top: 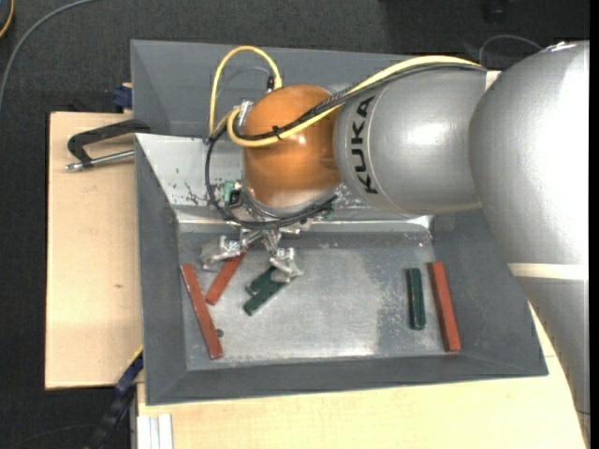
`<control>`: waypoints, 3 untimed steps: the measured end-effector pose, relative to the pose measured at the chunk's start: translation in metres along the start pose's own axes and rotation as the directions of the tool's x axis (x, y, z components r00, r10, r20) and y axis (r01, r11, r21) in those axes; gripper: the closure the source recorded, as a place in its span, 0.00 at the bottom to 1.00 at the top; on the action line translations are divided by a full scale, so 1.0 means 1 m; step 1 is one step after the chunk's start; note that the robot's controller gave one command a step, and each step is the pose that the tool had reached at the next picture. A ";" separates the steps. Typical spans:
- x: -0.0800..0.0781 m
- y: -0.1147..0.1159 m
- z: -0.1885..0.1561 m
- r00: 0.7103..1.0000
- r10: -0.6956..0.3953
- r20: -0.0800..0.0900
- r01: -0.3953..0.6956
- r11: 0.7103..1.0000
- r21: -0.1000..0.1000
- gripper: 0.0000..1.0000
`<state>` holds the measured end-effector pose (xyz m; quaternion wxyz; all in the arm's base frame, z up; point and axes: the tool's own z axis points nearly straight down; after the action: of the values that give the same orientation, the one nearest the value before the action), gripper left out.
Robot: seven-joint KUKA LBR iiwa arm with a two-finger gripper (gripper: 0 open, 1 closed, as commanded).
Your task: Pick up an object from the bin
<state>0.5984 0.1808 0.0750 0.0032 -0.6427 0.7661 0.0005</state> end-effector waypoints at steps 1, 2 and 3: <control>-0.001 -0.001 -0.002 1.000 0.000 0.002 0.000 1.000 0.002 1.00; 0.000 0.000 0.000 1.000 0.000 0.000 0.000 1.000 0.000 0.00; 0.057 0.010 0.003 0.998 -0.058 -0.005 0.058 0.998 -0.004 0.00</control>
Offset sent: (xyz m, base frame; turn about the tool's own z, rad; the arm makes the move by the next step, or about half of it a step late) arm 0.0000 0.0000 0.0000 0.0000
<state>0.5791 0.1265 0.0714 0.0001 -0.6647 0.7471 0.0001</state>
